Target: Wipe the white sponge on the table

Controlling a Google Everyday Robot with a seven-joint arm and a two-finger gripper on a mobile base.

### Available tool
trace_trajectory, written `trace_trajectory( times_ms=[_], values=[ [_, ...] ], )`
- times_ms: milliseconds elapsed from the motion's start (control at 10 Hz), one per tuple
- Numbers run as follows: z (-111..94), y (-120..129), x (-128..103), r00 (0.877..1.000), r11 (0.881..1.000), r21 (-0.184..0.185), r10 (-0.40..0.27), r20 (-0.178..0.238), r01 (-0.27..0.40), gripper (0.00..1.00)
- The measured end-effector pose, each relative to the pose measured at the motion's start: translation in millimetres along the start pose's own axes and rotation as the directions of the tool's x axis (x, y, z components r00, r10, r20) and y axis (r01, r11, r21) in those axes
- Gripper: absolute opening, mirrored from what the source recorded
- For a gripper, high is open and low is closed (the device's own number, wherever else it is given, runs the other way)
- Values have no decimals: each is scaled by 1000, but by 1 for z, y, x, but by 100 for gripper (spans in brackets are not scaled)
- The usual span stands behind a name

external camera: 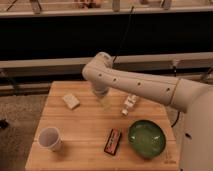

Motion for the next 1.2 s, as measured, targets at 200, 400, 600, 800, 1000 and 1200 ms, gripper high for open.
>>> trace_trajectory(
  times_ms=[200, 400, 600, 800, 1000, 1200],
  values=[
    [4, -6, 0, 1000, 1000, -8, -29, 2, 29, 80],
    [8, -19, -12, 998, 998, -1, -68, 15, 68, 80],
    [13, -30, -18, 995, 996, 4, -92, 23, 92, 80],
    [16, -40, -25, 992, 992, 8, -123, 31, 122, 80],
    [23, -49, -29, 989, 990, 7, -143, 44, 143, 80],
    [31, -59, -41, 984, 986, 4, -165, 62, 165, 80]
  ],
)
